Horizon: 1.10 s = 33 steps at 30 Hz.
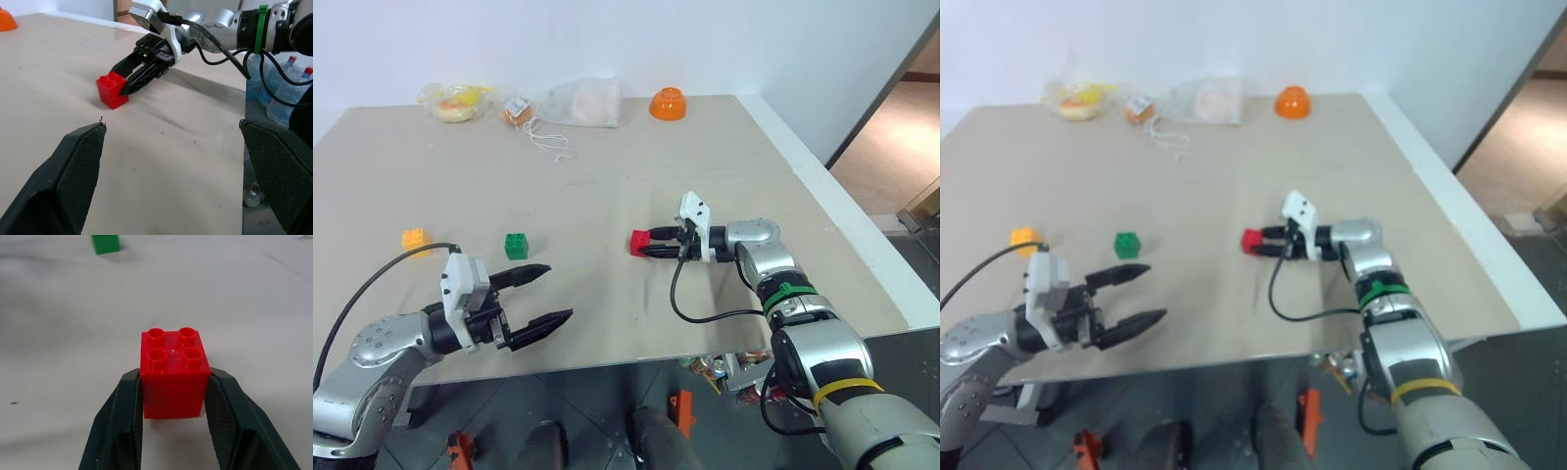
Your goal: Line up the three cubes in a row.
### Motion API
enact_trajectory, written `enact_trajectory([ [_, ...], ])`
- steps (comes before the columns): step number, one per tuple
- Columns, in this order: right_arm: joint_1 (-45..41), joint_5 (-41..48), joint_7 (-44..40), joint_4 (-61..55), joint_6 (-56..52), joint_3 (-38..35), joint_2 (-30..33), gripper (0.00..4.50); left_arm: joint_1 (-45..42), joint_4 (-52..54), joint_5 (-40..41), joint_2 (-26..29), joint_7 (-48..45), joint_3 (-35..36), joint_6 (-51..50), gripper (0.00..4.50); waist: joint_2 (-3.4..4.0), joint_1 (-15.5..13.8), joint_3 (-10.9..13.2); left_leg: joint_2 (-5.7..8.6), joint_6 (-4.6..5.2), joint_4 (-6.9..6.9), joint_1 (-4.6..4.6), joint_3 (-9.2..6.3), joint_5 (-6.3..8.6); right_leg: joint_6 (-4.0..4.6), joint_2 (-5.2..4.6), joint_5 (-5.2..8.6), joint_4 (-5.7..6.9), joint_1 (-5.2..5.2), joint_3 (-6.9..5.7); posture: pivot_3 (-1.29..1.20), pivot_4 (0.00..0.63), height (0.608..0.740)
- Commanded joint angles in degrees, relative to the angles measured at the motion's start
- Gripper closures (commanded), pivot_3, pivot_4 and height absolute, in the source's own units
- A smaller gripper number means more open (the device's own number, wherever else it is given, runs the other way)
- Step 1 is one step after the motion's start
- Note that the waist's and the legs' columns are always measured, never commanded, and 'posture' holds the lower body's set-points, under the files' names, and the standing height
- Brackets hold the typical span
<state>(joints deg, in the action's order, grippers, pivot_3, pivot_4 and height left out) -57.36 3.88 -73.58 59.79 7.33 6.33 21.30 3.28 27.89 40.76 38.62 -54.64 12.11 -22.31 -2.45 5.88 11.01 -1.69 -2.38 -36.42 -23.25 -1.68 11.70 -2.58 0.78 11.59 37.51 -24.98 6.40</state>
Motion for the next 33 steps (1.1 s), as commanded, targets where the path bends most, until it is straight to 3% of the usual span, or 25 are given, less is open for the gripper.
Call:
enact_trajectory([
  [1, -1.62, 5.43, -9.13, -6.57, -7.87, -2.06, 0.50, 3.28, 1.38, -0.52, 2.47, 1.79, -3.06, 4.51, 0.91, 0.00, 0.04, 0.00, 0.02, -0.01, 0.00, 0.00, 0.00, 0.00, 0.00, 0.01, 0.00, 0.00, 0.00, -0.01, 0.00, 0.00, 0.150, 0.740],
  [4, 1.60, 8.48, -14.87, -14.95, -13.65, -1.12, 0.94, 3.28, 2.28, -3.27, 2.94, 2.85, -5.50, 6.65, 1.04, 0.00, 0.06, 0.03, 0.03, -0.02, 0.00, 0.00, 0.00, 0.00, 0.00, 0.01, 0.01, 0.00, 0.03, -0.02, -0.02, 0.00, 0.150, 0.740],
  [7, 4.79, 8.22, -15.12, -19.59, -14.12, 0.44, 1.15, 3.28, 2.56, -5.13, 4.11, 3.22, -7.43, 8.28, 1.11, 0.00, 0.04, 0.02, 0.02, -0.05, 0.00, 0.01, 0.01, -0.06, 0.00, 0.06, 0.03, 0.04, 0.04, -0.01, -0.09, 0.00, 0.150, 0.740],
  [11, 5.61, 7.80, -11.18, -19.24, -12.33, 0.07, 0.03, 3.28, 1.83, -6.56, 6.13, 2.57, -8.12, 9.99, 0.59, 0.00, 0.06, -0.03, 0.04, -0.03, 0.00, 0.00, -0.04, -0.04, 0.00, 0.25, 0.00, 0.16, 0.03, -0.04, -0.09, 0.00, 0.150, 0.740],
  [15, 6.75, 4.01, -7.78, -16.87, -3.91, 1.77, -0.45, 3.28, 1.84, -7.15, 7.34, 2.97, -9.18, 10.39, -0.17, 0.00, 0.06, 0.02, 0.04, -0.04, 0.00, -0.02, -0.02, -0.01, 0.00, 0.24, 0.00, 0.14, 0.04, -0.04, -0.08, 0.00, 0.150, 0.740],
  [22, 6.61, 3.57, -11.10, -14.76, 0.45, 2.86, -0.02, 3.28, 1.73, -7.95, 7.73, 3.94, -11.52, 10.12, -0.53, 0.00, 0.06, 0.04, 0.04, -0.05, -0.01, 0.01, -0.02, -0.01, 0.00, 0.21, 0.01, 0.13, 0.04, -0.05, -0.08, 0.00, 0.150, 0.740],
  [27, 6.77, 3.06, -12.10, -14.16, 2.19, 3.21, 0.08, 3.28, 1.07, -12.67, 2.19, 5.91, -15.60, 8.29, 3.40, 0.00, 0.06, 0.04, 0.04, -0.05, 0.00, 0.01, 0.00, -0.03, 0.00, 0.26, 0.02, 0.15, 0.05, -0.04, -0.08, 0.00, 0.150, 0.740],
  [33, 6.04, 3.21, -11.58, -13.10, 2.67, 2.53, 0.32, 3.28, 0.38, -16.22, -1.04, 4.58, -16.25, 8.55, 8.10, 0.00, 0.06, 0.04, 0.04, -0.05, -0.01, 0.01, -0.01, -0.01, 0.00, 0.30, 0.01, 0.17, 0.04, -0.05, -0.08, 0.00, 0.150, 0.740],
])
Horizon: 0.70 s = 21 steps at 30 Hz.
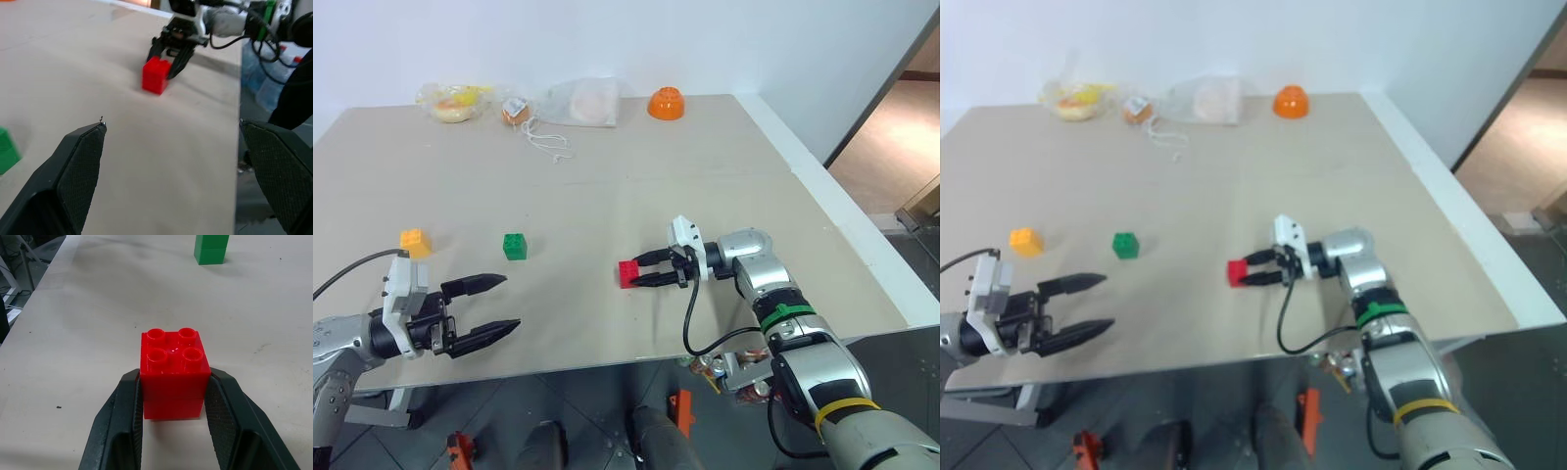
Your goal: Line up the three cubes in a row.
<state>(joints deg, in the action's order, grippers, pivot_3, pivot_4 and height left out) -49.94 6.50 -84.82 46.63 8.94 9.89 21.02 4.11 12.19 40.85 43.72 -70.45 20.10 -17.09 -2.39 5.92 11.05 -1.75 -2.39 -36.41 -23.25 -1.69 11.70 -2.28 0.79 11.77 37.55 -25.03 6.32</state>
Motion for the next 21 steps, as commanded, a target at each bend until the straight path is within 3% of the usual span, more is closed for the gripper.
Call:
enact_trajectory([
  [1, -1.48, 0.59, -0.24, 0.21, 1.09, -1.09, 0.61, 3.28, -0.49, -1.00, -1.83, -0.86, -0.49, 0.40, 3.97, 0.00, 0.00, 0.00, 0.00, 0.00, 0.00, 0.00, 0.00, 0.00, 0.00, 0.00, 0.00, 0.00, 0.00, 0.00, 0.00, 0.00, 0.150, 0.740],
  [8, -2.02, 0.90, -0.45, 0.49, 0.79, -1.26, 0.53, 3.28, -2.42, -3.89, -5.78, -3.07, -0.04, -0.63, 10.65, 0.00, 0.00, -0.02, 0.00, 0.00, 0.00, 0.00, 0.00, 0.00, 0.00, -0.02, 0.00, -0.03, 0.01, 0.01, 0.00, 0.00, 0.150, 0.740],
  [20, -3.28, 0.00, -1.87, 2.47, 0.45, -0.49, 0.62, 3.28, -2.96, -3.93, -5.96, -4.36, 1.43, -0.91, 11.23, 0.00, 0.00, -0.01, 0.00, -0.01, 0.00, 0.00, 0.01, 0.00, 0.00, -0.15, 0.00, -0.11, 0.01, 0.01, 0.01, 0.00, 0.150, 0.740],
  [21, -3.48, -0.51, -1.68, 3.03, 0.55, -0.19, 0.65, 2.78, -2.83, -3.73, -5.90, -4.39, 1.56, -0.89, 11.19, 0.00, 0.00, -0.01, 0.00, -0.01, 0.00, 0.00, 0.01, 0.00, 0.00, -0.14, 0.00, -0.10, 0.01, 0.01, 0.01, 0.00, 0.150, 0.740],
])
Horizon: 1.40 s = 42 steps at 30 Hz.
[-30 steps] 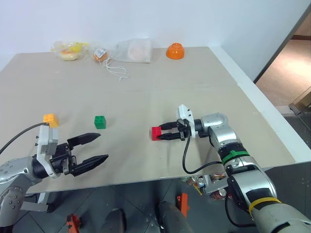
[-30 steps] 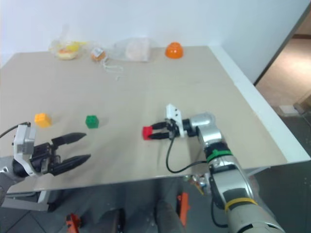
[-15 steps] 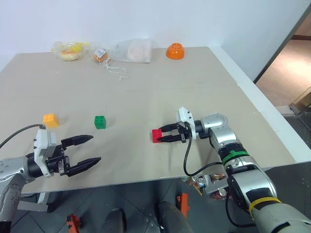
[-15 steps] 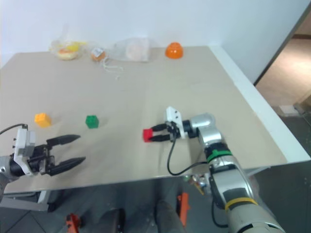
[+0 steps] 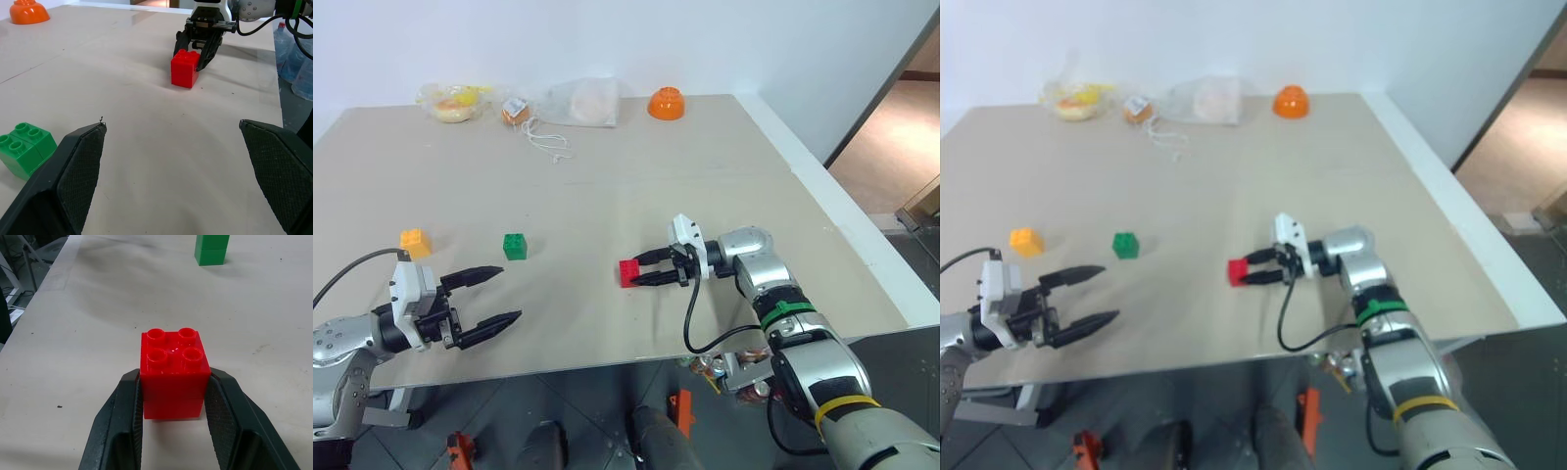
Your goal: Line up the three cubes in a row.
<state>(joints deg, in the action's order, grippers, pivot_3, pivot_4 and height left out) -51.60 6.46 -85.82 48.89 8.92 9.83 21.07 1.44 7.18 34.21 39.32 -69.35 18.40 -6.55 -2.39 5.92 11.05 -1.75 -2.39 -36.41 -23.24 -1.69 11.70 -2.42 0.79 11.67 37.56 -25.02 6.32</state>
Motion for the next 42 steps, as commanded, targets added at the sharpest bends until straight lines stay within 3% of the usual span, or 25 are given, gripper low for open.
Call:
enact_trajectory([
  [1, -2.16, -1.19, 0.04, 1.58, 0.78, 0.19, 0.55, 2.25, -0.05, 1.42, 0.78, 0.01, 0.59, 0.82, 0.63, 0.00, 0.00, 0.00, 0.00, 0.00, 0.00, 0.00, 0.00, 0.00, 0.00, 0.00, 0.00, 0.00, 0.00, 0.00, 0.00, 0.00, 0.150, 0.740],
  [8, -3.42, -2.08, 1.61, 3.68, 2.12, 0.00, 0.18, 0.05, 1.74, 2.63, 1.25, -0.39, 3.60, 2.42, 0.02, 0.00, 0.00, 0.00, 0.00, 0.00, 0.00, 0.01, -0.01, 0.00, 0.00, -0.03, 0.00, -0.01, 0.00, -0.01, 0.00, 0.00, 0.150, 0.740],
  [13, -3.26, -1.42, -0.89, 1.81, 2.09, -0.05, 1.91, 0.05, 3.85, 2.92, -0.96, -0.05, 7.52, 1.47, -1.50, 0.00, 0.00, 0.00, 0.00, 0.00, 0.00, 0.00, 0.01, -0.01, 0.00, -0.04, 0.00, -0.02, 0.02, 0.00, 0.00, 0.00, 0.150, 0.740],
  [18, -4.23, -0.38, -5.20, -1.77, 1.31, -0.75, 7.12, 0.05, 6.60, 5.87, -4.76, 1.27, 15.73, -1.23, -10.38, 0.00, 0.01, -0.01, 0.01, 0.02, 0.00, 0.00, 0.00, 0.00, 0.00, -0.01, -0.04, 0.01, 0.02, 0.00, 0.00, 0.00, 0.150, 0.740],
  [21, -6.30, 0.86, -5.50, -3.21, 0.79, -2.03, 10.32, 0.05, 6.35, 7.37, -2.92, -0.13, 18.55, -0.08, -13.10, 0.00, 0.03, -0.03, 0.02, 0.03, 0.00, 0.00, -0.02, 0.00, 0.00, 0.00, -0.04, 0.03, 0.02, -0.02, 0.00, 0.00, 0.150, 0.740],
  [26, -9.14, 6.59, -1.89, -8.59, -6.08, -6.17, 10.01, 0.05, 2.66, 7.84, -2.97, -3.68, 25.98, -1.08, -16.59, 0.00, 0.02, 0.07, 0.01, -0.01, 0.00, 0.00, 0.09, 0.02, 0.00, 0.11, 0.02, 0.01, 0.10, -0.01, 0.00, 0.00, 0.150, 0.740],
  [33, -1.50, 9.83, 1.83, -23.02, -13.89, -6.06, 9.38, 0.05, -2.63, 4.50, -7.67, -9.40, 35.74, -3.99, -17.82, 0.00, -0.01, -0.37, -0.01, 0.04, 0.00, 0.00, 0.05, -0.08, 0.00, -0.12, 0.01, 0.02, 0.19, 0.02, -0.01, 0.00, 0.150, 0.740],
  [42, 3.48, 11.09, 5.86, -30.45, -18.08, -6.68, 9.57, 0.05, -7.02, 1.31, -12.82, -13.23, 41.90, -8.03, -18.55, 0.00, 0.00, -0.78, -0.01, 0.12, 0.01, -0.06, 0.11, -0.08, -0.11, -0.16, -0.04, -0.07, 0.28, 0.06, 0.00, 0.00, 0.150, 0.740],
])
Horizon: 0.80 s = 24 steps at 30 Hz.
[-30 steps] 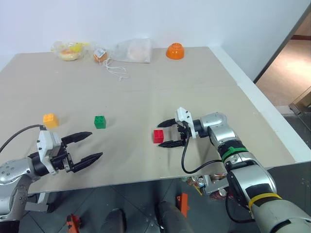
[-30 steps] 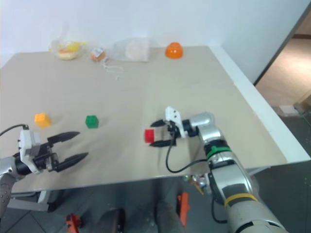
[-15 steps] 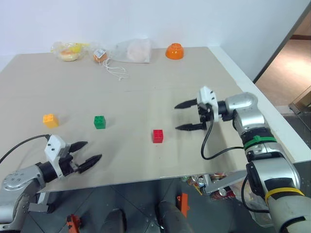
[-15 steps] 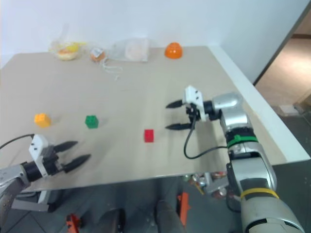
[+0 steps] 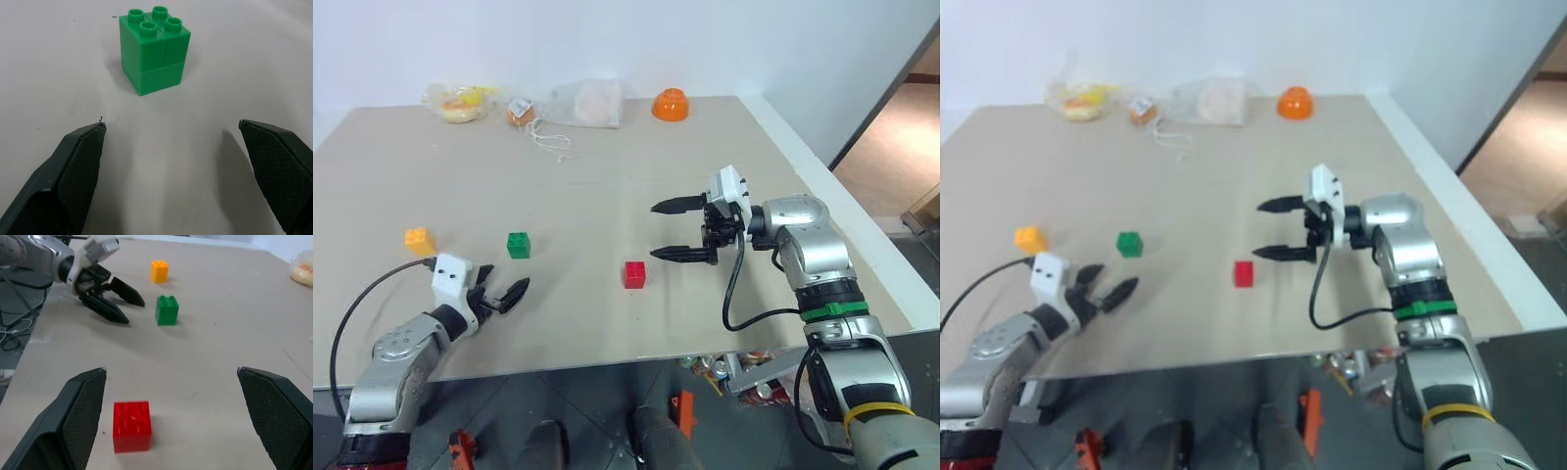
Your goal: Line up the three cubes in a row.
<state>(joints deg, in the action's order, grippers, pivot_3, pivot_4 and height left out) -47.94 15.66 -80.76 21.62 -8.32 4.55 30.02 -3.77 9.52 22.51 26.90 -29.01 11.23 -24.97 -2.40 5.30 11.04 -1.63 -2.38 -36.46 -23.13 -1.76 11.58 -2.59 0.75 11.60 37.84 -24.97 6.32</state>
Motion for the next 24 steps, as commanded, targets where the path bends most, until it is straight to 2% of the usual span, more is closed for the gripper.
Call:
enact_trajectory([
  [1, -0.05, 1.96, 0.95, -3.45, -1.02, -1.43, 0.70, 0.05, -2.48, -1.41, -1.26, -1.18, 1.92, -1.02, -0.26, 0.00, 0.00, -0.28, 0.00, 0.01, 0.04, 0.00, 0.02, 0.01, -0.07, 0.03, 0.00, -0.02, 0.00, 0.03, 0.00, 0.00, 0.150, 0.740],
  [12, 0.31, 2.23, 1.95, -3.81, -1.33, -1.18, 0.87, 0.05, -12.69, -8.27, -4.93, -5.63, 8.11, -2.86, -0.99, 0.00, -0.01, -0.74, -0.01, 0.04, 0.05, -0.05, -0.02, 0.02, -0.41, 0.11, -0.02, -0.15, 0.00, 0.07, 0.01, 0.00, 0.150, 0.740],
  [20, 0.00, 2.15, 2.12, -3.27, -0.86, -1.02, 0.82, 0.05, -15.12, -8.48, -6.28, -6.54, 8.59, -4.88, -1.91, 0.00, -0.01, -0.72, 0.00, 0.03, -0.01, 0.13, -0.13, 0.00, -0.34, -0.07, 0.00, -0.16, -0.01, -0.08, 0.01, 0.00, 0.150, 0.740],
  [24, -0.05, 1.89, 2.30, -2.69, -0.46, -1.02, 0.79, 0.00, -15.05, -8.59, -6.98, -6.55, 9.82, -4.26, -2.16, 1.11, -0.01, -0.73, 0.00, 0.03, -0.01, 0.11, -0.13, 0.00, -0.34, -0.08, -0.01, -0.17, -0.01, -0.07, 0.01, 0.00, 0.150, 0.740],
])
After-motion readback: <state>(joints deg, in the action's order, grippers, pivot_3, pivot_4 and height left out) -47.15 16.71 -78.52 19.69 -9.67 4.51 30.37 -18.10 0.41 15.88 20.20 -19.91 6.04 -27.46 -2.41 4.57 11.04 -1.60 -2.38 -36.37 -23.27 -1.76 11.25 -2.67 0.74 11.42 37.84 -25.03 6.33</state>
